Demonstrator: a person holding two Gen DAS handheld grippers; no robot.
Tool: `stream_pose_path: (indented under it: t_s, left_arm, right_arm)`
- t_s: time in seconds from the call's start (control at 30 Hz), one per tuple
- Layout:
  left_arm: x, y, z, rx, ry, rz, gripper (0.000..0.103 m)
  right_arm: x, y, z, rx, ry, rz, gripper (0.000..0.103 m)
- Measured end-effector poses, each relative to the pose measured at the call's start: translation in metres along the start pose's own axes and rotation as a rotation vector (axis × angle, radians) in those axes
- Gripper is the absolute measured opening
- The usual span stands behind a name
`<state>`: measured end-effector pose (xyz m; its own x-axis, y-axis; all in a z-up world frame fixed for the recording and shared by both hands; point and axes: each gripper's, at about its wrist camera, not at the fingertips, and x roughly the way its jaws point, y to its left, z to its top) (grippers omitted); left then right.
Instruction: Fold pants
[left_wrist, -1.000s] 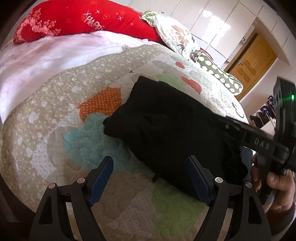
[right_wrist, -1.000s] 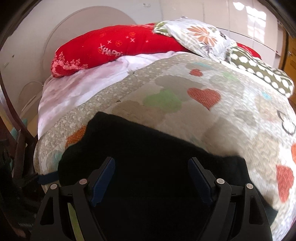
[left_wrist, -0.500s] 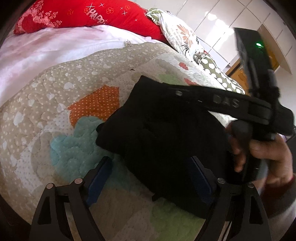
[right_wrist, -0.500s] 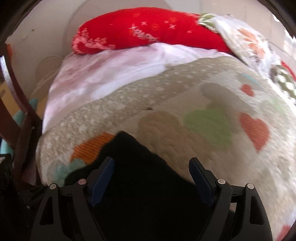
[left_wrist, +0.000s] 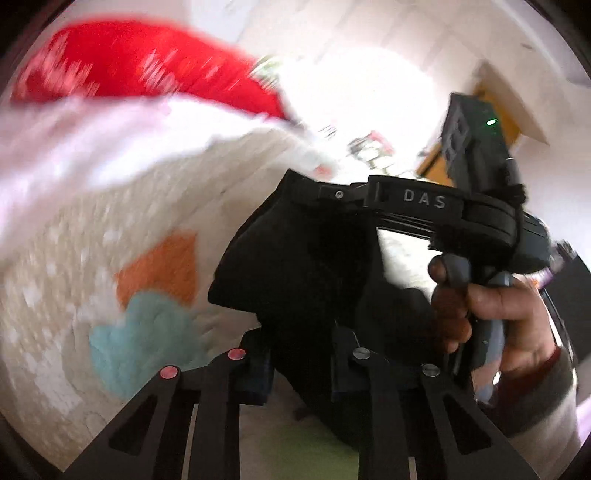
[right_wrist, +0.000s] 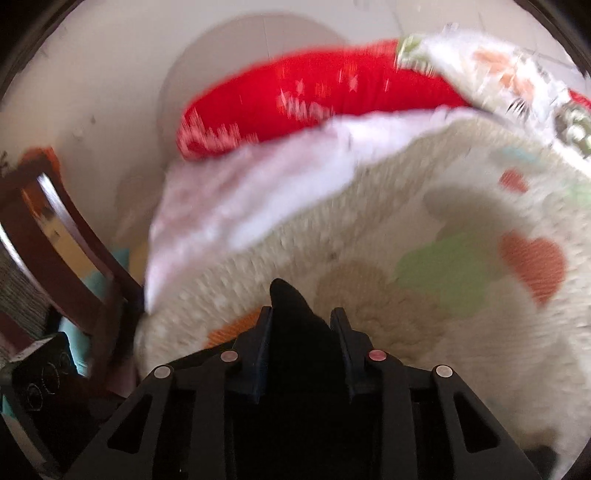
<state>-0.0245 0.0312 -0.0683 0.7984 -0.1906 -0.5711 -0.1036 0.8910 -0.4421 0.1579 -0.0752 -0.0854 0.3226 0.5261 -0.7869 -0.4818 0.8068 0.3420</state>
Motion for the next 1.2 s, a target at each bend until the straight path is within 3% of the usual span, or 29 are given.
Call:
stream_pose_path:
  t_s: [0.1,0.2,0.23,0.33,0.4,0.5,0.57,0.67,0.87,1.03,1.07,1.1,1.13,1.17,1.2]
  left_arm:
    - [-0.018,-0.043,0.001,0.149,-0.061,-0.052,0.02]
    - [-0.021,-0.094,-0.013,0.311,-0.07,-0.142,0.02]
    - [-0.013,-0.115,-0.026,0.384,-0.038,-0.172,0.02]
    - [0.01,-0.15,-0.057,0.492,0.057,-0.224,0.02]
    - [0.028,-0.165,-0.079,0.545,0.136,-0.252,0.021]
    - [0.038,-0.176,-0.101,0.618,0.197,-0.252,0.036]
    - [0.029,-0.172,-0.097,0.602,0.228,-0.314,0.054]
    - [0.005,-0.158,-0.081,0.62,0.168,-0.337,0.066]
    - [-0.014,-0.116,-0.062,0.603,0.098,-0.215,0.067]
    - [0.0,-0.107,-0.064,0.552,0.136,-0.17,0.07]
    - [0.006,-0.111,-0.068,0.548,0.15,-0.16,0.07]
    - [0.013,-0.115,-0.071,0.539,0.166,-0.156,0.07]
    - [0.019,-0.115,-0.075,0.523,0.181,-0.15,0.07]
    - [0.019,-0.117,-0.074,0.518,0.183,-0.144,0.07]
    - [0.017,-0.12,-0.072,0.518,0.179,-0.142,0.07]
  right_arm:
    - [-0.064,-0.004,-0.006,0.001,-0.117,-0.022,0.031]
    - [-0.136,-0.021,-0.038,0.051,-0.235,-0.118,0.033]
    - [-0.152,-0.028,-0.049,0.077,-0.257,-0.169,0.034]
    - [-0.2,-0.064,-0.101,0.228,-0.261,-0.357,0.061]
    - [-0.221,-0.085,-0.136,0.341,-0.263,-0.412,0.062]
    - [-0.237,-0.105,-0.187,0.487,-0.278,-0.37,0.073]
    - [-0.237,-0.108,-0.204,0.533,-0.294,-0.327,0.077]
    - [-0.227,-0.109,-0.217,0.573,-0.301,-0.242,0.083]
    - [-0.192,-0.099,-0.221,0.595,-0.235,-0.151,0.084]
    - [-0.171,-0.102,-0.22,0.659,-0.247,-0.064,0.09]
    - [-0.164,-0.101,-0.219,0.656,-0.22,-0.079,0.089]
    - [-0.157,-0.099,-0.218,0.633,-0.211,-0.095,0.078]
    - [-0.155,-0.093,-0.215,0.607,-0.217,-0.104,0.064]
    - [-0.153,-0.089,-0.213,0.582,-0.216,-0.099,0.03]
    - [-0.152,-0.087,-0.21,0.573,-0.21,-0.074,0.023]
